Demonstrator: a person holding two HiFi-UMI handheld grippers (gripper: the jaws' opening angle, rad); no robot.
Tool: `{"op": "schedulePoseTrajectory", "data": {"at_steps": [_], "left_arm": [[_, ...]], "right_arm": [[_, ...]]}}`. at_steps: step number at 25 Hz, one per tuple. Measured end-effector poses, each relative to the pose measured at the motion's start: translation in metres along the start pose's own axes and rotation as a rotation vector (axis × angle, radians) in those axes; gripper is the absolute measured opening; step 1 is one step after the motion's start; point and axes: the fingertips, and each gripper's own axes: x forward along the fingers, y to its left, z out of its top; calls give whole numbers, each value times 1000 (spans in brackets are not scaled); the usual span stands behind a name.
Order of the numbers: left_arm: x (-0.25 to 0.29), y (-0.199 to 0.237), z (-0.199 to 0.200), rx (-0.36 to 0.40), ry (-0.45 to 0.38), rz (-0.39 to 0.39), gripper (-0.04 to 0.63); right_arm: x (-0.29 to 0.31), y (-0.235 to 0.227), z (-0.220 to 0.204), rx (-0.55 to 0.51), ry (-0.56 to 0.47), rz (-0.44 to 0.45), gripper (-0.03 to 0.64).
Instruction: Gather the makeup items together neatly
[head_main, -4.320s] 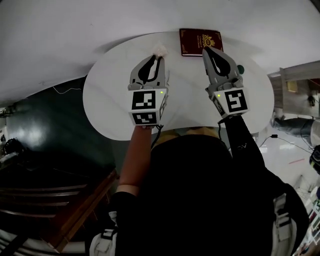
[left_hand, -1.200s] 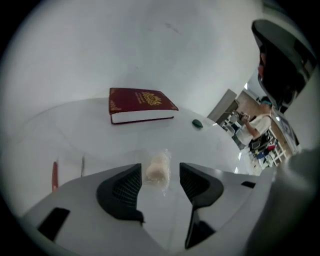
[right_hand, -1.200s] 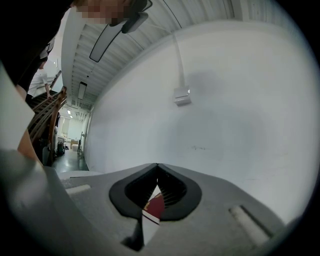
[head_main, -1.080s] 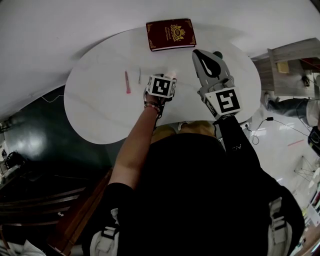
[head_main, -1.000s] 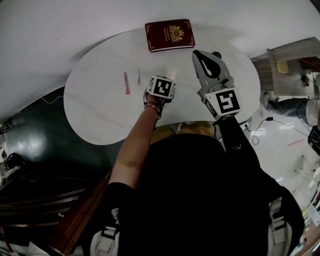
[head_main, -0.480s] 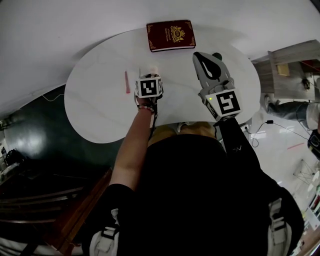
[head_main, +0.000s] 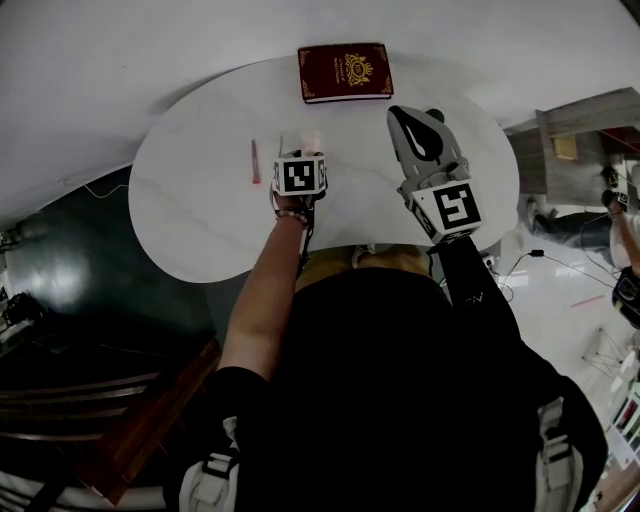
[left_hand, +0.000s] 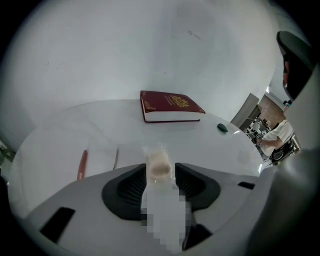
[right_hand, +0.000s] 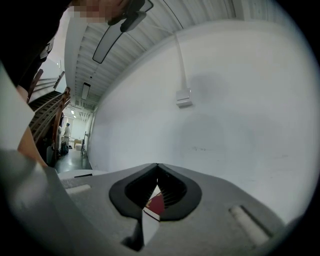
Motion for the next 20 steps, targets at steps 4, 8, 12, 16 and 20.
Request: {"op": "schedulePoseTrajectory", "data": {"at_steps": [4,8,12,16,20], "left_arm": [[-13,2,5,-6,-32,14,183],[-50,0,35,-21,-186,2,183],[-103,-5,76,46,-415,8,183],[-167,-6,110,161,-621,110,183],[-241,-25,141,314,-857,270,183]], "right_arm": [[-4,0,8,-9,-30,9,5],[-7,-5,12,-9,-51,12,5],[-4,-5,21,-14,-91,33,5],[1,0,30,-11,-118,62,5],[2,2,30,14,-135,76,5]]}}
